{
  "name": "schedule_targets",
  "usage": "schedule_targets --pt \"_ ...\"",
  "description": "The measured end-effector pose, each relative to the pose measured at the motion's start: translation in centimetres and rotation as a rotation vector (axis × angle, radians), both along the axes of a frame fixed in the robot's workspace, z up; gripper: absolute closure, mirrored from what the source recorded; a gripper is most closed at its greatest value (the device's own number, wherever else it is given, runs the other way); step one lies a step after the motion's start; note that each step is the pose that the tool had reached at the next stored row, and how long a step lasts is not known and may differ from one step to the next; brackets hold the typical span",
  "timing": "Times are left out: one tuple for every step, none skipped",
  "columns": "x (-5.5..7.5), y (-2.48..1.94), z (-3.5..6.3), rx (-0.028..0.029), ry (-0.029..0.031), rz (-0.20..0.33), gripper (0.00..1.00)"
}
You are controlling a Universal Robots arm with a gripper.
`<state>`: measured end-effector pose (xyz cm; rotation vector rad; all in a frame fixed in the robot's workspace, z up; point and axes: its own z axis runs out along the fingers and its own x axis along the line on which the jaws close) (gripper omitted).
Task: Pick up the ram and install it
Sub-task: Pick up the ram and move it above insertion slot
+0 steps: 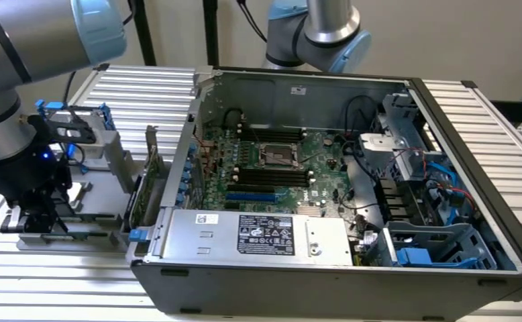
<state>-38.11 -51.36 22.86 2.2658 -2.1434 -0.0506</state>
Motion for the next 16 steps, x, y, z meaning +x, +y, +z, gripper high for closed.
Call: schedule_targets --pt "0.0 -0.01 -0.18 0.0000 0.0001 0.000 0.64" --pt "0.0 -0.03 -0.36 0.0000 0.0001 0.000 0.64" --pt "0.0 -0.05 -0.54 0.0000 0.0000 0.000 0.64" --pt "0.0 -0.07 -0.72 0.0000 0.0000 0.000 0.64" --pt "0.0 -0.11 -0.90 0.0000 0.0000 0.000 0.64" --pt "0.1 -0.15 -1.09 0.0000 0.0000 0.000 0.64" --pt "0.1 -0.18 -1.27 -0.0001 0.0001 0.000 0.64" --pt "0.1 -0.22 -1.45 -0.0001 0.0001 0.000 0.64" --pt "0.1 -0.26 -1.63 -0.0001 0.0002 0.000 0.64" --pt "0.1 -0.28 -1.81 0.0000 0.0000 0.000 0.64" --pt "0.1 -0.30 -1.99 0.0000 0.0000 0.000 0.64" --pt "0.1 -0.32 -2.17 0.0000 0.0000 0.000 0.64" --pt "0.1 -0.34 -2.34 0.0000 0.0000 0.000 0.64" --pt "0.1 -0.35 -2.50 -0.0001 0.0001 0.000 0.64" --pt "0.1 -0.36 -2.63 0.0000 0.0000 0.000 0.64" --pt "0.1 -0.37 -2.72 0.0000 0.0001 0.000 0.64"
